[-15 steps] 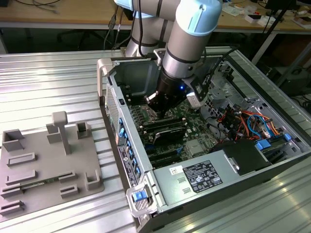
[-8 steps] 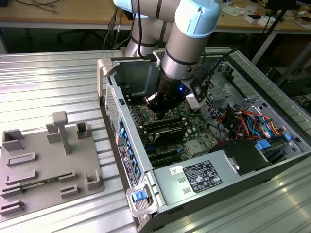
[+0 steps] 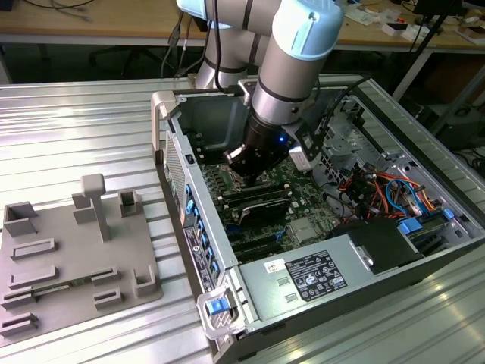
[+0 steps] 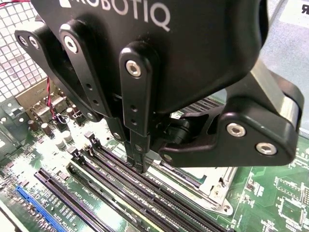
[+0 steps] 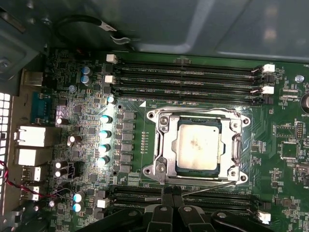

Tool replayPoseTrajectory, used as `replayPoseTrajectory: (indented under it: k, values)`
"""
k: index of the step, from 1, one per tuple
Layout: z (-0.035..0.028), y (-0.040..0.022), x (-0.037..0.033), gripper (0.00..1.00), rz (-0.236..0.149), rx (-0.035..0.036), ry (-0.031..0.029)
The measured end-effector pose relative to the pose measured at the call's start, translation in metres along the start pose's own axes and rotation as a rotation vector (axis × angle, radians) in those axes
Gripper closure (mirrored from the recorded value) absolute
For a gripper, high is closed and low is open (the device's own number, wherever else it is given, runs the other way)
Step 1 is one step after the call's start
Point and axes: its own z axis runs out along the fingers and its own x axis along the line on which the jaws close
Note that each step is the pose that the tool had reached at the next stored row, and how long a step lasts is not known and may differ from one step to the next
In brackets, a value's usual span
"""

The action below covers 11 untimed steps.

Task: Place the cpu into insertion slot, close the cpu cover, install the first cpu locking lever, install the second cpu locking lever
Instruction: 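Install the second cpu locking lever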

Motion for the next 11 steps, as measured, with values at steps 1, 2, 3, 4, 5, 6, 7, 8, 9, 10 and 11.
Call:
replayPoseTrajectory:
  k: [1, 2, 3, 4, 5, 6, 7, 8, 9, 10, 11]
  values:
    - [0.0004, 0.0, 0.0005, 0.89, 0.0, -0.0001, 0.0005]
    - [0.0007, 0.0, 0.0013, 0.89, 0.0, 0.0, 0.0014]
    - [0.001, 0.0, 0.002, 0.89, 0.0, 0.0, 0.002]
    - [0.0014, 0.0001, 0.0027, 0.89, 0.0, -0.0002, 0.0032]
    - [0.0016, 0.0001, 0.0032, 0.89, 0.0, -0.0003, 0.0043]
    - [0.0023, 0.0002, 0.0039, 0.89, 0.0, -0.0006, 0.006]
    - [0.0029, 0.0002, 0.0048, 0.89, 0.0, -0.0005, 0.0071]
    - [0.0035, 0.0002, 0.0056, 0.89, 0.0, -0.0005, 0.0078]
    - [0.0042, 0.0002, 0.0064, 0.89, 0.0, -0.0006, 0.0083]
    - [0.0046, 0.0003, 0.0068, 0.89, 0.0, -0.0007, 0.0085]
    - [0.0055, 0.0003, 0.0078, 0.89, 0.0, -0.0007, 0.009]
